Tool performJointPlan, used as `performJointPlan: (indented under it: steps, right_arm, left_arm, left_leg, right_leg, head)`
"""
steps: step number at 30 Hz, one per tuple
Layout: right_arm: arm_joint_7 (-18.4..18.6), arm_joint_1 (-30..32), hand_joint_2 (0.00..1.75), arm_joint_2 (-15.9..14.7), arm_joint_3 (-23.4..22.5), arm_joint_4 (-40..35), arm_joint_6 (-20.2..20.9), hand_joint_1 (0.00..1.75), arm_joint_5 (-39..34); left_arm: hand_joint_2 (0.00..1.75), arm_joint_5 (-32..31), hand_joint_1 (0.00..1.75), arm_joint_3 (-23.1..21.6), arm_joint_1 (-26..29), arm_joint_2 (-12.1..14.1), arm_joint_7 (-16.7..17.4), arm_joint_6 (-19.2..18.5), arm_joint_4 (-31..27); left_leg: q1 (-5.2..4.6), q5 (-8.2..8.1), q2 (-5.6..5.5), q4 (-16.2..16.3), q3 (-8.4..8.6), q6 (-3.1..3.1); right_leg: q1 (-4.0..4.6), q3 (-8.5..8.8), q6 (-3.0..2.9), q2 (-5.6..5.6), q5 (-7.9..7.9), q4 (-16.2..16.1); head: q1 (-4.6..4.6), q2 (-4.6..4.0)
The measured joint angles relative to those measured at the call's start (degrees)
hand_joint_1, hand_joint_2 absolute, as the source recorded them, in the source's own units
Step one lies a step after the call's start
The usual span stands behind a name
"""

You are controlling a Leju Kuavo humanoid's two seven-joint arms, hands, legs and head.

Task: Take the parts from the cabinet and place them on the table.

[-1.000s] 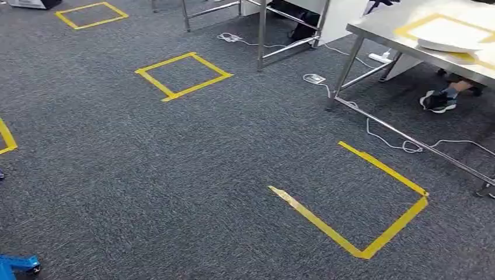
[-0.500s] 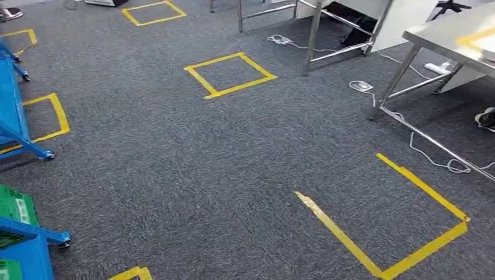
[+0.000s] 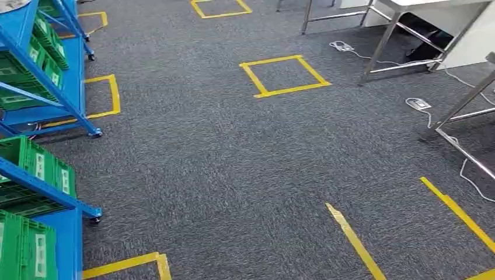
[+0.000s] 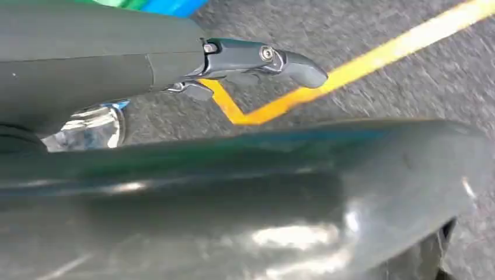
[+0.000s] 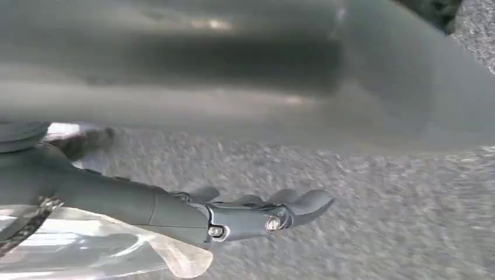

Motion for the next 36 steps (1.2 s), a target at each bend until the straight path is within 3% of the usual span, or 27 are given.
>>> performJointPlan:
  steps: [2, 3, 4, 6, 7, 8, 9, 10, 12, 13, 14, 15, 16, 17, 19, 25, 29, 32, 36]
  right_arm:
    - [0.1, 0.1, 0.00, 0.0, 0.0, 0.0, 0.0, 0.00, -0.1]
    - [0.1, 0.1, 0.00, 0.0, 0.0, 0.0, 0.0, 0.00, -0.1]
    - [0.1, 0.2, 0.00, 0.0, 0.0, 0.0, 0.0, 0.00, -0.1]
    - [0.1, 0.1, 0.00, 0.0, 0.1, 0.0, 0.0, 0.00, -0.1]
    - [0.1, 0.1, 0.00, 0.0, 0.1, 0.0, 0.0, 0.00, 0.0]
    - [0.1, 0.1, 0.00, 0.0, 0.1, 0.0, 0.0, 0.00, -0.1]
    - [0.1, 0.0, 0.00, 0.0, 0.1, 0.0, 0.0, 0.00, -0.1]
    - [0.0, 0.1, 0.00, 0.0, 0.1, 0.0, 0.0, 0.00, 0.0]
    - [-0.2, -0.1, 0.00, 0.0, 0.0, 0.0, 0.0, 0.00, -0.1]
    - [-0.2, -0.1, 0.00, 0.0, -0.1, 0.0, 0.0, 0.00, -0.1]
    - [-0.2, 0.2, 0.00, 0.0, -0.1, 0.0, 0.0, 0.00, 0.0]
    - [-0.2, 0.1, 0.00, 0.1, -0.1, 0.0, 0.0, 0.00, 0.0]
    - [-0.1, 0.1, 0.00, 0.1, -0.1, -0.1, 0.0, 0.00, -0.1]
    - [-0.2, 0.0, 0.00, 0.2, 0.0, -0.1, 0.0, 0.00, -0.1]
    - [-0.3, -0.1, 0.00, 0.2, 0.0, -0.1, 0.0, 0.00, 0.0]
    - [-0.5, -0.1, 0.00, 0.2, 0.0, -0.1, 0.3, 0.00, 0.0]
    - [-0.6, -0.1, 0.00, 0.2, 0.0, -0.1, 0.6, 0.00, -0.1]
    - [-0.7, -0.2, 0.00, 0.2, 0.0, -0.1, 0.8, 0.00, 0.0]
    - [-0.7, -0.2, 0.00, 0.2, 0.0, -0.1, 0.9, 0.00, 0.0]
  left_arm:
    - [0.00, 0.0, 0.00, 0.0, -0.1, 0.0, 0.0, 0.0, 0.0]
    - [0.00, 0.0, 0.00, 0.0, -0.1, 0.0, 0.0, 0.0, 0.0]
    - [0.00, 0.0, 0.00, 0.0, -0.1, 0.0, 0.0, -0.1, 0.0]
    - [0.00, -0.1, 0.00, 0.0, -0.2, -0.1, 0.3, -0.6, 0.0]
    - [0.00, -0.2, 0.00, 0.0, -0.3, -0.1, 0.4, -0.9, 0.0]
    - [0.00, -0.4, 0.00, 0.0, -0.3, -0.1, 0.5, -1.1, 0.0]
    - [0.00, -0.4, 0.00, 0.0, -0.6, -0.1, 0.5, -1.3, 0.0]
    - [0.00, -0.5, 0.00, 0.0, -0.6, -0.1, 0.6, -1.5, 0.1]
    - [0.00, -0.6, 0.00, -0.1, -0.3, -0.3, 0.7, -1.8, 0.2]
    - [0.00, -0.7, 0.00, -0.1, -0.3, -0.3, 0.8, -1.8, 0.3]
    - [0.00, -0.9, 0.00, -0.1, -0.5, -0.4, 0.8, -1.9, 0.3]
    - [0.00, -0.9, 0.00, -0.2, -0.5, -0.3, 0.9, -1.9, 0.3]
    - [0.00, -1.0, 0.00, -0.2, -0.5, -0.4, 0.9, -1.9, 0.4]
    - [0.00, -1.4, 0.00, -0.1, -0.6, -0.4, 0.9, -2.1, 0.5]
    - [0.00, -1.5, 0.00, -0.1, -0.6, -0.5, 0.9, -2.3, 0.8]
    - [0.00, -1.5, 0.00, -0.1, -0.6, -0.6, 1.0, -2.4, 1.3]
    - [0.00, -1.4, 0.00, -0.1, -0.7, -0.6, 1.0, -2.4, 1.4]
    - [0.00, -0.9, 0.00, -0.1, -0.8, -0.8, 1.0, -2.6, 1.6]
    - [0.00, -0.9, 0.00, -0.1, -0.9, -0.9, 1.0, -2.7, 1.8]
  left_leg:
    - [-0.15, -0.06, -1.33, 0.0, -0.04, 0.14]
    - [-0.20, -0.10, -1.98, 0.0, 0.01, 0.19]
    - [-0.22, -0.15, -2.87, 0.0, 0.19, 0.24]
    - [-0.20, -0.33, -4.62, 0.1, 0.60, 0.00]
    - [-0.14, -0.46, -5.32, 0.1, 0.73, -0.21]
    - [-0.46, -0.67, -5.93, 0.4, 0.53, -0.54]
    - [-0.37, -0.75, -6.68, 0.8, 0.17, -0.82]
    - [-0.17, -0.49, -7.29, 0.7, -0.15, -1.28]
    - [0.11, -0.26, -8.41, 0.7, -0.41, -1.94]
    - [0.08, -0.81, -6.41, 1.3, -0.58, -2.08]
    - [-0.32, -1.21, -3.53, 2.2, -0.63, -1.94]
    - [-0.29, 0.07, -3.61, 1.1, -0.14, 0.33]
    - [-0.44, -2.11, -3.63, 1.0, 0.12, 1.67]
    - [-0.43, -1.07, -3.61, 1.0, 0.17, 2.22]
    - [-0.42, -0.76, -3.69, 0.9, 0.24, 1.40]
    - [-0.34, -0.48, -3.71, 0.8, 0.23, 0.54]
    - [-0.17, -0.80, -3.71, 0.8, 0.24, -0.90]
    - [-0.17, -0.90, -3.71, 0.8, 0.23, -1.34]
    - [-0.27, -0.94, -3.71, 0.8, 0.24, -1.39]
  right_leg:
    - [0.05, -5.07, 0.00, 0.96, -3.13, 9.4]
    - [0.04, -6.33, -0.01, 1.00, -2.98, 11.1]
    - [0.03, -6.63, -0.09, 1.01, -1.12, 10.4]
    - [-0.12, -3.52, -0.23, 1.84, 5.17, 1.3]
    - [-0.38, -1.70, -0.27, 3.86, 7.54, -3.2]
    - [-0.57, -0.99, -0.25, 6.88, 7.21, -5.0]
    - [-0.79, -0.45, -0.29, 6.60, 6.88, -5.9]
    - [-0.45, -0.36, -0.41, 5.97, 6.85, -5.6]
    - [-0.35, -0.31, -1.09, 4.89, 7.09, -5.7]
    - [-0.45, -0.05, -1.41, 4.34, 7.28, -5.9]
    - [-0.14, -0.87, -1.15, 4.30, 6.74, -5.9]
    - [0.00, -0.54, -1.06, 4.11, 6.47, -5.7]
    - [0.20, -0.42, -1.25, 3.57, 6.32, -5.7]
    - [0.28, -0.24, -1.36, 3.26, 6.23, -5.7]
    - [0.30, -0.05, -1.56, 3.02, 6.13, -5.6]
    - [0.41, 0.50, -1.65, 2.98, 6.10, -5.5]
    - [0.47, 0.49, -1.75, 2.97, 5.91, -5.5]
    - [0.44, 0.49, -1.70, 2.97, 5.86, -5.5]
    - [0.29, 0.41, -1.60, 2.97, 5.81, -5.5]
  head:
    - [-0.02, 0.00]
    - [-0.04, 0.00]
    - [-0.06, 0.00]
    - [-0.02, 0.00]
    - [0.00, 0.00]
    - [-0.06, 0.00]
    - [-0.11, 0.00]
    - [-0.04, 0.00]
    - [-0.06, 0.00]
    - [-0.09, 0.00]
    - [-0.44, 0.00]
    - [-0.57, 0.00]
    - [-0.41, 0.00]
    - [-0.55, 0.00]
    - [-0.57, 0.00]
    - [-0.55, 0.00]
    - [-0.52, 0.00]
    - [-0.52, 0.00]
    - [-0.52, 0.00]
